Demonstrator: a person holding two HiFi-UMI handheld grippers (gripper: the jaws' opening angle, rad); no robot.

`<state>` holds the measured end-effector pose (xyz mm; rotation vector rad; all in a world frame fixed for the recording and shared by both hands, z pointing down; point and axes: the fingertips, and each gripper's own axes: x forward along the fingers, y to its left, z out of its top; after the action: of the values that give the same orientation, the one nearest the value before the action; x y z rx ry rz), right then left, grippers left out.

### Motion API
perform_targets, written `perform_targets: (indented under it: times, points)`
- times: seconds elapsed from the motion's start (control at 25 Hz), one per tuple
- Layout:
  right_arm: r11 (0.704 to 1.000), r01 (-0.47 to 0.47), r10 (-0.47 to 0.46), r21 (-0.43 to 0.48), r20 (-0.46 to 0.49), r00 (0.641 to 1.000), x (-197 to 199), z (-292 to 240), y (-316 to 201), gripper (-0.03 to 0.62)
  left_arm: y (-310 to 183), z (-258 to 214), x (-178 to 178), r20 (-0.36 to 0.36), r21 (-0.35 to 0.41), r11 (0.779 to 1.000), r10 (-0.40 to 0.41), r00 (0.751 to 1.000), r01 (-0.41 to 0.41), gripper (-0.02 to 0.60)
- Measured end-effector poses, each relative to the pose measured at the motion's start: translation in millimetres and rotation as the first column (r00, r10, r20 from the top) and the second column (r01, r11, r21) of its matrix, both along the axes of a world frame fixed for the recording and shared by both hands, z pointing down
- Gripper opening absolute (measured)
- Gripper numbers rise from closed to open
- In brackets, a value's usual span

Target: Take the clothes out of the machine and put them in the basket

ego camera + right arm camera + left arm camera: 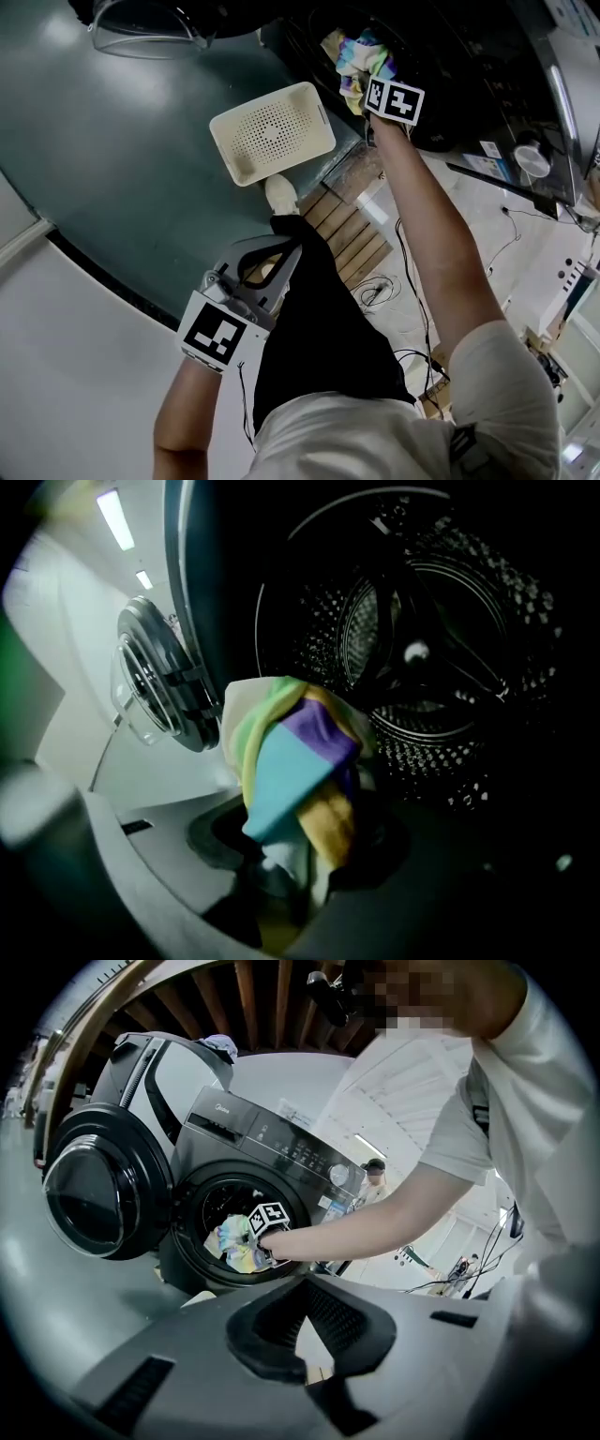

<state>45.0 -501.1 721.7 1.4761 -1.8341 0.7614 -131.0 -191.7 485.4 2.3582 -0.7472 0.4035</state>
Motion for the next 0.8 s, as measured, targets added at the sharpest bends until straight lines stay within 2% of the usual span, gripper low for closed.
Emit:
perform_targets:
  times: [0.44, 0.8]
  points:
    - [0.993, 0.111, -0.114, 0.048, 0.069, 0.991, -16.2, -78.9, 56.6, 0.202, 60.6, -35.4, 15.6, 0.02, 0.04, 0.999, -0.002, 1.0, 0.001, -0.005]
    - [0.973, 0.216, -0.223, 0.076, 0.105, 0.969, -36.7, -137.5, 101.6, 0.202, 104.3, -47.2, 20.5, -0.009, 0.042, 0.998, -0.052, 0.999, 0.052, -0.005]
